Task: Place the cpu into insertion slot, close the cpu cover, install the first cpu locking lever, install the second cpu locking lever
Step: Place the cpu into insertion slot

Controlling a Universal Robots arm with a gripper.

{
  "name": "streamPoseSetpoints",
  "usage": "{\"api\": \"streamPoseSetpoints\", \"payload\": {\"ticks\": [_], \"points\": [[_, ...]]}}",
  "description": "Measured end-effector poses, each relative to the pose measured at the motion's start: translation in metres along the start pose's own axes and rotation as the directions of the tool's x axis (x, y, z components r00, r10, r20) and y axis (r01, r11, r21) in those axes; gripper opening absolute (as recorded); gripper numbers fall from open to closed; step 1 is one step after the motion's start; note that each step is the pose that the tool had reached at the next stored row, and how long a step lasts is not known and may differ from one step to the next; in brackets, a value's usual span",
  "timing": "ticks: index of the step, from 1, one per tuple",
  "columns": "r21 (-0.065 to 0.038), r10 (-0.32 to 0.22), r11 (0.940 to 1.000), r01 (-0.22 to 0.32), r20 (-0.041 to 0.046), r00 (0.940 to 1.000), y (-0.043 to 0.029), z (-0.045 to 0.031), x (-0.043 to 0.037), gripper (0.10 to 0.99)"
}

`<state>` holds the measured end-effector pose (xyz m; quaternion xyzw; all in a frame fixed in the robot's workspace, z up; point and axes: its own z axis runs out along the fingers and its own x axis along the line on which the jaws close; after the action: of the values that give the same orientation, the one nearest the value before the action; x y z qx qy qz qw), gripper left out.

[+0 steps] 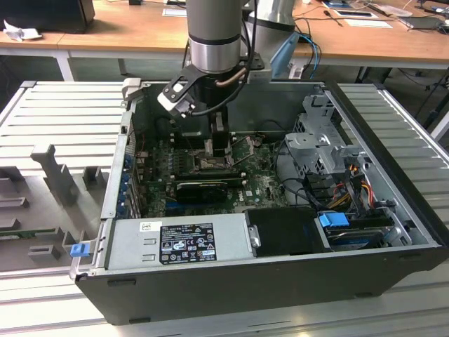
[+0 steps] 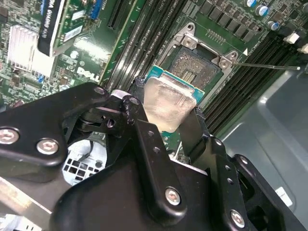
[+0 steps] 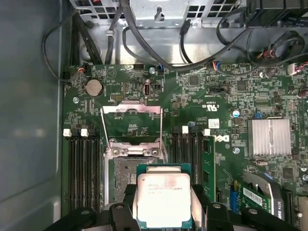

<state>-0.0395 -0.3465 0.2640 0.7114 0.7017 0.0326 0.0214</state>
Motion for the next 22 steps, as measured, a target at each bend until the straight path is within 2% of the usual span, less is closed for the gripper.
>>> {"api": "streamPoseSetpoints", "payload": {"ticks": [5,8,10,15,19,22], "points": [[0.000,-0.011,0.9999,0.011,-0.0011,0.9999,-0.0009,0.0096,0.0076,0.529],[0.001,-0.035,0.9994,0.035,-0.0031,0.9994,-0.0025,0.0198,0.0101,0.529],[0.001,-0.038,0.9993,0.038,-0.0031,0.9993,-0.0029,0.0220,0.0119,0.529],[0.001,-0.038,0.9993,0.038,-0.0031,0.9993,-0.0108,0.0263,0.0125,0.529],[0.001,-0.030,0.9995,0.030,-0.0027,0.9995,-0.0116,0.0373,0.0155,0.529],[0.001,-0.008,1.0000,0.008,-0.0008,1.0000,-0.0120,0.0413,0.0174,0.529]]}}
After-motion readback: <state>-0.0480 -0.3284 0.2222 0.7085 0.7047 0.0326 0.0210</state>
